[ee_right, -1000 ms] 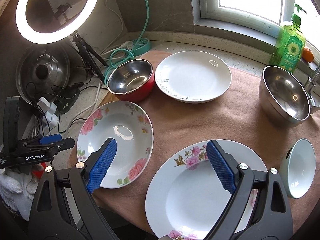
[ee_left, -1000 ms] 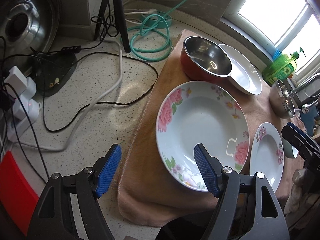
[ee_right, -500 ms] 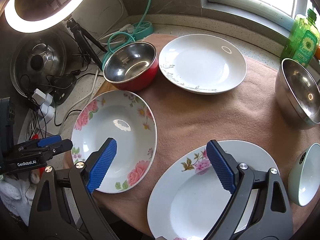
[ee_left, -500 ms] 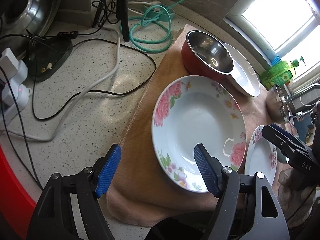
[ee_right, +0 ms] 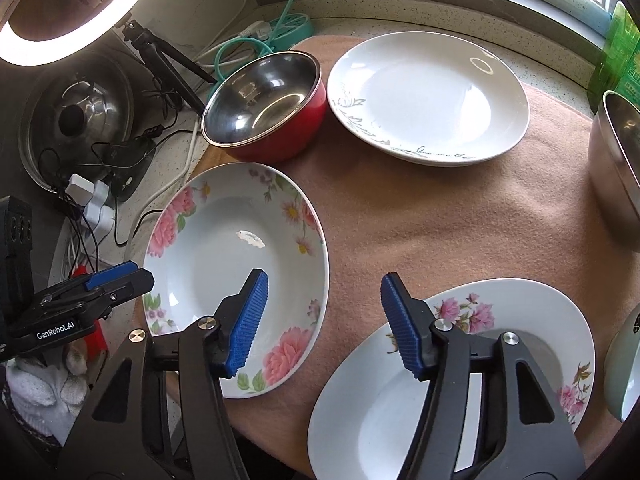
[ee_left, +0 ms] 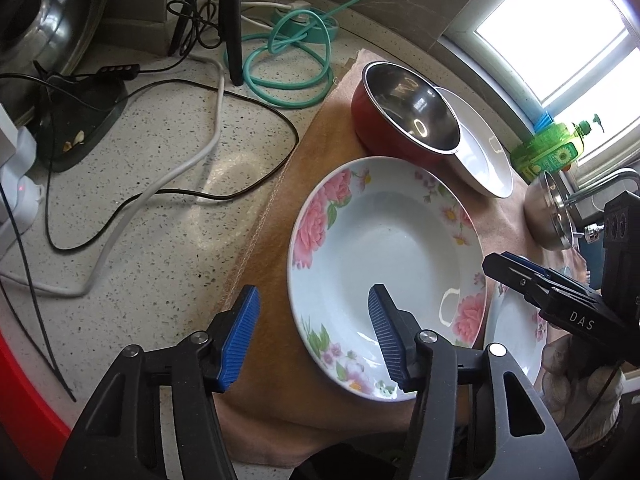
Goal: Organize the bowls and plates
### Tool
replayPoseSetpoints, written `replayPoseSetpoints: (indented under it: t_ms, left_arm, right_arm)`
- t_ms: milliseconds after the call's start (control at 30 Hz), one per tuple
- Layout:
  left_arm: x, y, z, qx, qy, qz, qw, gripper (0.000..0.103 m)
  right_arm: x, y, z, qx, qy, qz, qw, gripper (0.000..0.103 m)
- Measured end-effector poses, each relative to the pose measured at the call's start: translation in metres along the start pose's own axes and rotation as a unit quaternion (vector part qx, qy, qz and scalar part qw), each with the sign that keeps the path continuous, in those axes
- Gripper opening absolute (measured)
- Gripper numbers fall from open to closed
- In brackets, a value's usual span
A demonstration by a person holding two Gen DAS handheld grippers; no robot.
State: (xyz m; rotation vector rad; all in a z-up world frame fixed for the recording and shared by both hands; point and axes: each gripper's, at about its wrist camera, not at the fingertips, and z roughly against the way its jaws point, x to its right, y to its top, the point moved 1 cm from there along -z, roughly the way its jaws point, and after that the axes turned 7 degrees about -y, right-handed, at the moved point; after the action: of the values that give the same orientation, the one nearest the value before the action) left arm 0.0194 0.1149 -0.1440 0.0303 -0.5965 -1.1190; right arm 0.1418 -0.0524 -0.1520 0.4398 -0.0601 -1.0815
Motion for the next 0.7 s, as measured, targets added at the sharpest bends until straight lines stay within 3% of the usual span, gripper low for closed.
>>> replayPoseSetpoints:
  t_ms: [133, 300, 700]
  left_arm:
    - [-0.003, 0.001, -0.003, -0.003, 0.000, 0.002, 1.0000, 0.047]
    - [-0.004, 0.001, -0.008, -0.010, -0.006, 0.001, 0.9999, 0.030]
    - [-0.010, 0.003, -0.017, -0.022, -0.017, 0.013, 0.9995, 0.020]
  right_arm:
    - [-0.003, 0.001, -0.005, -0.007, 0.000, 0.003, 1.000, 0.056]
    - [-0.003, 0.003, -0.012, -0.020, 0.011, -0.003, 1.000, 0.048]
    - [0.000, 0.003, -0.023, -0.036, 0.023, -0.011, 0.999, 0.022]
